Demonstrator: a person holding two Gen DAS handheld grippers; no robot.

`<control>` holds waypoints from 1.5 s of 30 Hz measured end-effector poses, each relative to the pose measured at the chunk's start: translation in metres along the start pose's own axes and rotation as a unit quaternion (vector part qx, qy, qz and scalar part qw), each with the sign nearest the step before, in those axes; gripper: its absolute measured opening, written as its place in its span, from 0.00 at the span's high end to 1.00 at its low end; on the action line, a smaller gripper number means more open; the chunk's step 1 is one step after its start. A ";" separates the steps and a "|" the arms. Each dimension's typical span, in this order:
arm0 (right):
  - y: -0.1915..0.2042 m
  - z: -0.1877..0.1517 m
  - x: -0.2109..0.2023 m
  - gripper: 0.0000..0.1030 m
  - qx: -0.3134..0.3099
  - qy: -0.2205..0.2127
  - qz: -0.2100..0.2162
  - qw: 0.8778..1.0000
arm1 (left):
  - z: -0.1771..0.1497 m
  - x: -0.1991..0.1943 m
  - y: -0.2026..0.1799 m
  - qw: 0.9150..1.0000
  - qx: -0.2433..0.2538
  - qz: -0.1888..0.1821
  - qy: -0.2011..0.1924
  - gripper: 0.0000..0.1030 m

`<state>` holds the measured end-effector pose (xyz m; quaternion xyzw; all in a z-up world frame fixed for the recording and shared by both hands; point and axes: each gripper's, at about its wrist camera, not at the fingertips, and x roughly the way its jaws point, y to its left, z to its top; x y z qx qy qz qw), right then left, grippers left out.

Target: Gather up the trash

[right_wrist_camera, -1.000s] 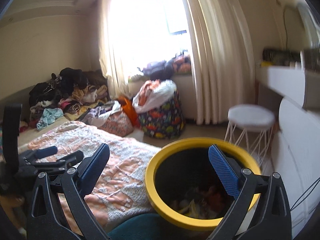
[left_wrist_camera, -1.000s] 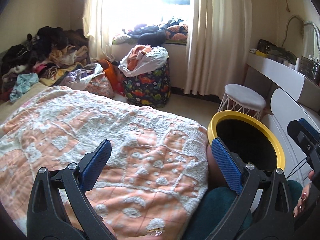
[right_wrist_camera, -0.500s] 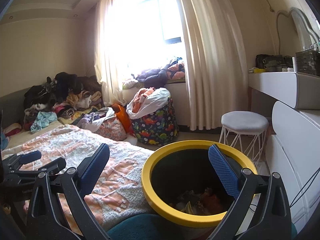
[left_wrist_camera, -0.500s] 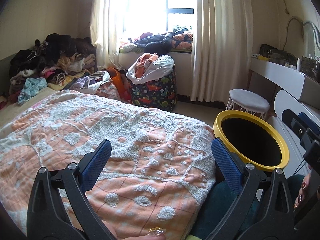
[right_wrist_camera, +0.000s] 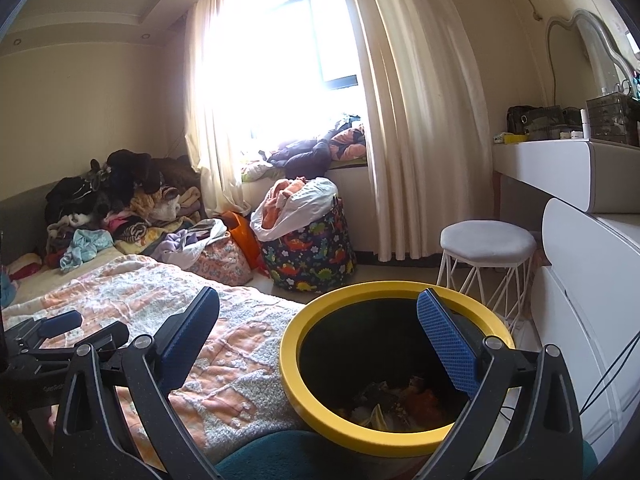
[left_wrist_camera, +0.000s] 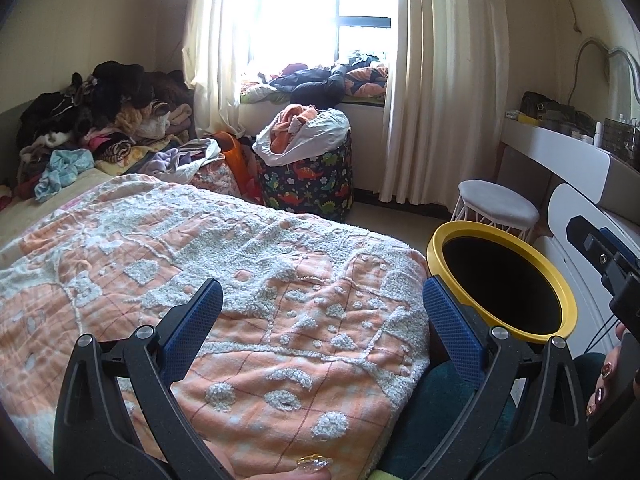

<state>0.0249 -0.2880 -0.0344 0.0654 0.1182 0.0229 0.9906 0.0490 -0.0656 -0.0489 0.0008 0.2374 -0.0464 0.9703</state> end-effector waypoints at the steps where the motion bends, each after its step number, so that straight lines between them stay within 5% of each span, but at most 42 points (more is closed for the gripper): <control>1: 0.000 0.000 0.000 0.06 0.000 0.000 0.001 1.000 | 0.000 0.000 0.000 1.000 -0.001 0.000 -0.001 0.11; 45: 0.000 -0.001 -0.001 0.06 0.000 -0.002 0.000 1.000 | -0.001 0.000 0.005 1.000 -0.006 0.002 -0.006 0.11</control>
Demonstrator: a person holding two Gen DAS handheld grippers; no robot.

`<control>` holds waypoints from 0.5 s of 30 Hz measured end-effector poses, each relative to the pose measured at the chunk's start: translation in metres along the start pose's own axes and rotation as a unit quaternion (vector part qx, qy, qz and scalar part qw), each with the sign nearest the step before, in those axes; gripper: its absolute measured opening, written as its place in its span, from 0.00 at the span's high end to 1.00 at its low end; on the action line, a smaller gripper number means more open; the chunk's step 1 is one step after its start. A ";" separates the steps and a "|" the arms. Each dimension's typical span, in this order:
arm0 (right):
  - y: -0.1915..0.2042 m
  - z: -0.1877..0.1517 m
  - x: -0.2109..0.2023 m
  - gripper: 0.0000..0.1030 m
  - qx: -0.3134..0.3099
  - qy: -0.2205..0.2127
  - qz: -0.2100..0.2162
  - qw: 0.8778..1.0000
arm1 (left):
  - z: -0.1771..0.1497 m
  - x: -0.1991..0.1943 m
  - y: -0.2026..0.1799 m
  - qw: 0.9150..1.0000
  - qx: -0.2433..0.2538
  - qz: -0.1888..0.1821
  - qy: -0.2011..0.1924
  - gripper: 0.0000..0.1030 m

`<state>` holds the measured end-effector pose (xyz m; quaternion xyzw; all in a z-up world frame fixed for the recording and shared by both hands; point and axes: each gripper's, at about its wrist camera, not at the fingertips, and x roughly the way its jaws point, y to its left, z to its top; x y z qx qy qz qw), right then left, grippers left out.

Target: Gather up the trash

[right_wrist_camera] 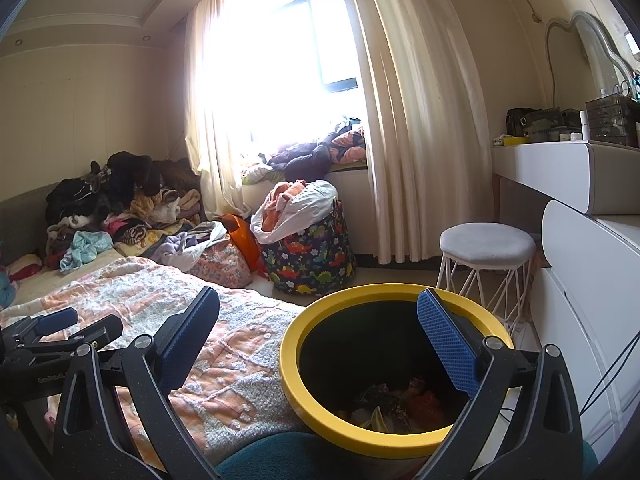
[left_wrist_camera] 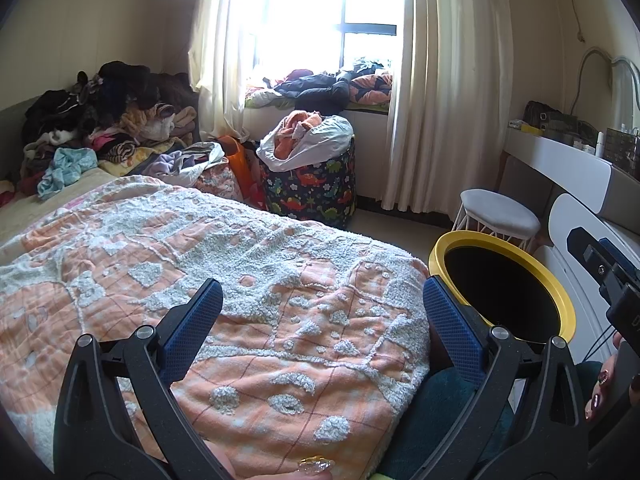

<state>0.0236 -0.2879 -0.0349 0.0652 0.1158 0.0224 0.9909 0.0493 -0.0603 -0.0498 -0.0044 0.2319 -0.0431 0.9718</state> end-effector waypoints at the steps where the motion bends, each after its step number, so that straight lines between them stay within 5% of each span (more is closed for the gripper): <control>1: 0.000 0.000 0.000 0.06 0.000 0.000 0.000 1.000 | 0.000 0.000 0.000 1.000 0.000 -0.001 0.000 0.11; 15: -0.001 0.000 0.000 0.06 -0.002 -0.001 0.000 1.000 | 0.002 0.001 0.001 1.000 -0.003 -0.002 0.001 0.11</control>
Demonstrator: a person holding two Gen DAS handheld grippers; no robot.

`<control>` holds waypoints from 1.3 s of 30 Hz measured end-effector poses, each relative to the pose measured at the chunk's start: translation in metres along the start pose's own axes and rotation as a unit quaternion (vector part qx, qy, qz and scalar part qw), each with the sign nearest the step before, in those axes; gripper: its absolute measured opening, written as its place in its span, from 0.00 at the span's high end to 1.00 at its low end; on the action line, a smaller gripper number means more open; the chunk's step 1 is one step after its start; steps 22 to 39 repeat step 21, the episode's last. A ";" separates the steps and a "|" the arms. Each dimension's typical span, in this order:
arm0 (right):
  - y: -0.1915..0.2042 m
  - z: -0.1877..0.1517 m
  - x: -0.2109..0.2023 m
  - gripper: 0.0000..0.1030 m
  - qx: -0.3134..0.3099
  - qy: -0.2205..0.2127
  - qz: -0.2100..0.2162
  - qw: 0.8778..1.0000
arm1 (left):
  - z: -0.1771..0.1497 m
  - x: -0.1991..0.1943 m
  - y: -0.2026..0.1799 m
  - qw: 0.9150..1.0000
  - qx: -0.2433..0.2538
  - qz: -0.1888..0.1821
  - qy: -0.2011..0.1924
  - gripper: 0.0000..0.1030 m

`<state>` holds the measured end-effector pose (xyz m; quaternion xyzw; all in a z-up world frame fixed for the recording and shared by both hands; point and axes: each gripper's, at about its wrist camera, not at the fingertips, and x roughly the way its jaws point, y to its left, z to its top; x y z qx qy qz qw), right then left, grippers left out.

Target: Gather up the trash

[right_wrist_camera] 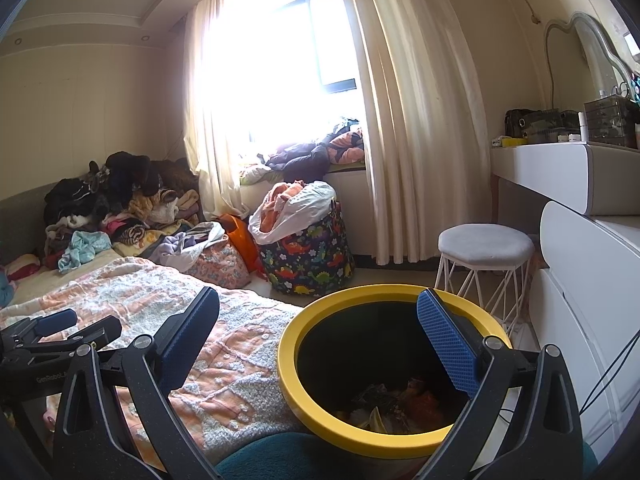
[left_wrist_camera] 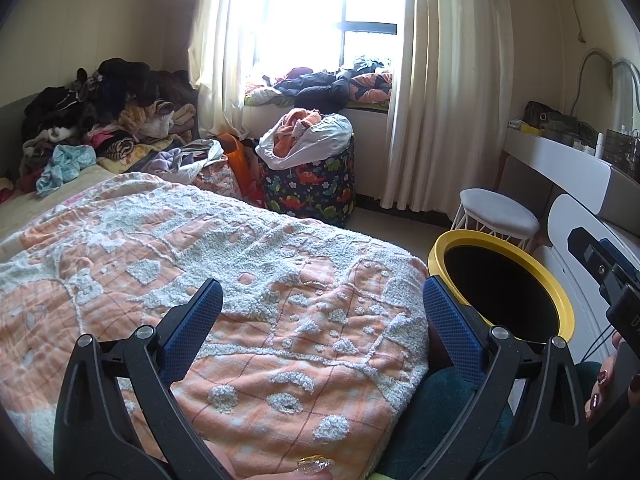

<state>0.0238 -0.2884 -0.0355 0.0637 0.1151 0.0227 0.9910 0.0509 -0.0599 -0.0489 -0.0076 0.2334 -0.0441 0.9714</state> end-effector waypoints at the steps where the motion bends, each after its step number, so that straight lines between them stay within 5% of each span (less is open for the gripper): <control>1: 0.000 0.000 0.000 0.06 0.000 0.000 0.000 1.000 | 0.001 0.000 -0.001 1.000 0.002 0.001 -0.002 0.11; 7: 0.010 0.010 0.000 0.06 -0.016 -0.010 0.016 1.000 | 0.001 -0.001 0.003 1.000 -0.008 0.014 0.002 0.11; 13: 0.091 0.032 0.016 0.06 -0.085 -0.006 0.153 0.985 | 0.004 -0.008 0.088 0.990 -0.104 0.093 0.025 0.11; 16: 0.163 0.023 0.043 0.06 -0.133 0.070 0.261 0.954 | -0.005 -0.016 0.164 0.965 -0.147 0.214 0.038 0.11; 18: 0.219 0.003 0.069 0.06 -0.155 0.159 0.327 0.919 | -0.018 -0.018 0.214 0.939 -0.172 0.289 0.067 0.11; 21: 0.296 -0.037 0.094 0.06 -0.206 0.234 0.375 0.873 | -0.050 -0.017 0.282 0.899 -0.217 0.363 0.116 0.11; 39: 0.296 -0.037 0.094 0.06 -0.206 0.234 0.375 0.873 | -0.050 -0.017 0.282 0.899 -0.217 0.363 0.116 0.11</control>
